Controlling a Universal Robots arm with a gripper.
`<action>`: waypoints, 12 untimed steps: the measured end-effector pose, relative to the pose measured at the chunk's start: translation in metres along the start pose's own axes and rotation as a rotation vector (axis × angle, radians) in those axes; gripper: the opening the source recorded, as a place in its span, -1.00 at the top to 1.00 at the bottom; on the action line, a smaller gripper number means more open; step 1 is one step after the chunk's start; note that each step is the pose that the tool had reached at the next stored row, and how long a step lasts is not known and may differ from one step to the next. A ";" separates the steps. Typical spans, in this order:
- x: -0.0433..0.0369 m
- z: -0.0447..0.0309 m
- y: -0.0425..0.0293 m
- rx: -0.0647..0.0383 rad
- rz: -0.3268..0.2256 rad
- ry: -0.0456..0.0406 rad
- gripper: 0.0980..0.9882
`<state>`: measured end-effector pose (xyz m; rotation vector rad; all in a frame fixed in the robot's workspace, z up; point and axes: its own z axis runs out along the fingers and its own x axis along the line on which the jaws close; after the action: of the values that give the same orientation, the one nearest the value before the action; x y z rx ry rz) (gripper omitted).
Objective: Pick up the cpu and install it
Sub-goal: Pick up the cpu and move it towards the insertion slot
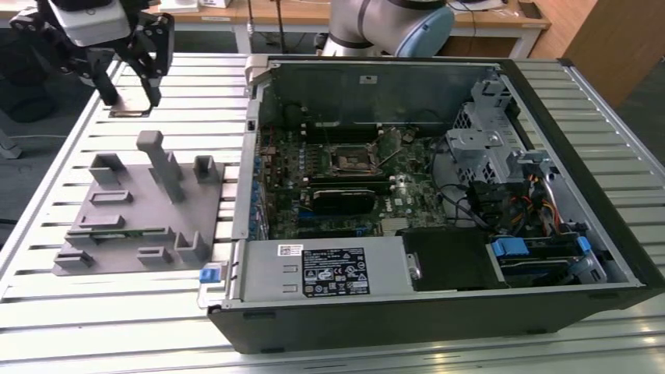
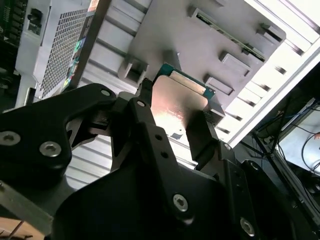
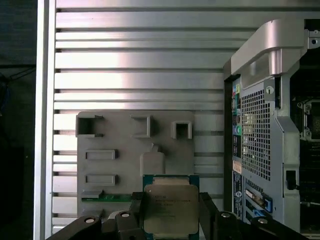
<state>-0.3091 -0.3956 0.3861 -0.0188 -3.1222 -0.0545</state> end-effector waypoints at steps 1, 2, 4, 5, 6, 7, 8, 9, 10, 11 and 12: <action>-0.0042 0.0001 0.0009 0.000 0.000 0.0000 0.03; -0.0085 0.0001 0.0021 0.000 0.000 0.0003 0.03; -0.0160 0.0005 0.0050 0.000 0.000 0.0002 0.03; -0.0196 0.0006 0.0067 0.000 0.000 0.0003 0.03; -0.0229 0.0007 0.0082 0.000 0.000 0.0004 0.03; -0.0264 0.0010 0.0097 0.000 0.000 0.0003 0.03; -0.0299 0.0012 0.0112 0.000 0.000 0.0003 0.03; -0.0336 0.0014 0.0126 0.000 0.000 0.0004 0.03; -0.0374 0.0015 0.0140 0.000 0.000 0.0005 0.03; -0.0416 0.0019 0.0153 0.000 0.000 0.0005 0.03; -0.0460 0.0022 0.0164 0.000 0.000 0.0006 0.03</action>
<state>-0.2629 -0.3798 0.3836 -0.0190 -3.1216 -0.0545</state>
